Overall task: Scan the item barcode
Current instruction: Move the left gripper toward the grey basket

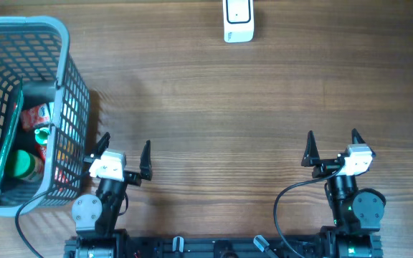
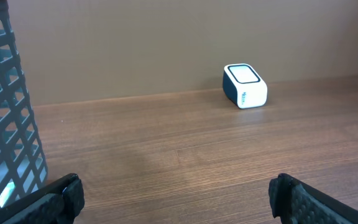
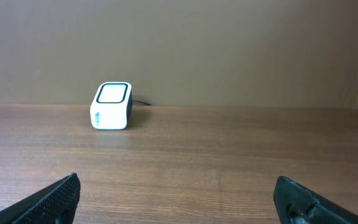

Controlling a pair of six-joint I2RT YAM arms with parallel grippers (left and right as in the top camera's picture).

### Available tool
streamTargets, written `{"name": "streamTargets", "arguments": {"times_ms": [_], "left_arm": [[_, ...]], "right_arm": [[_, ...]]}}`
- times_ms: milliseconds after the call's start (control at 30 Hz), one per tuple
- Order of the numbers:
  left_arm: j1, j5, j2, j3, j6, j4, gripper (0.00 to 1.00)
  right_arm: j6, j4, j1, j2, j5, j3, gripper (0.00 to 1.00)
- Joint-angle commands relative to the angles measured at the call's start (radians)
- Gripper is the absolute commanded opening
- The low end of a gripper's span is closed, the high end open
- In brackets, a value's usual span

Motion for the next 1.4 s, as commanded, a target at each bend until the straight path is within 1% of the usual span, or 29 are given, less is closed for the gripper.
{"name": "streamTargets", "arguments": {"times_ms": [0,1233,1367], "left_arm": [[0.002,-0.013,0.014,-0.005,-0.010,-0.004,1.00],[0.002,-0.013,0.014,-0.004,-0.010,-0.003,1.00],[0.002,-0.002,0.014,-0.004,-0.010,0.017,1.00]], "right_arm": [[-0.017,0.002,0.003,-0.002,0.013,-0.001,1.00],[-0.017,0.002,0.003,-0.002,0.013,-0.001,1.00],[-0.017,0.002,0.003,-0.002,0.013,-0.001,1.00]]}}
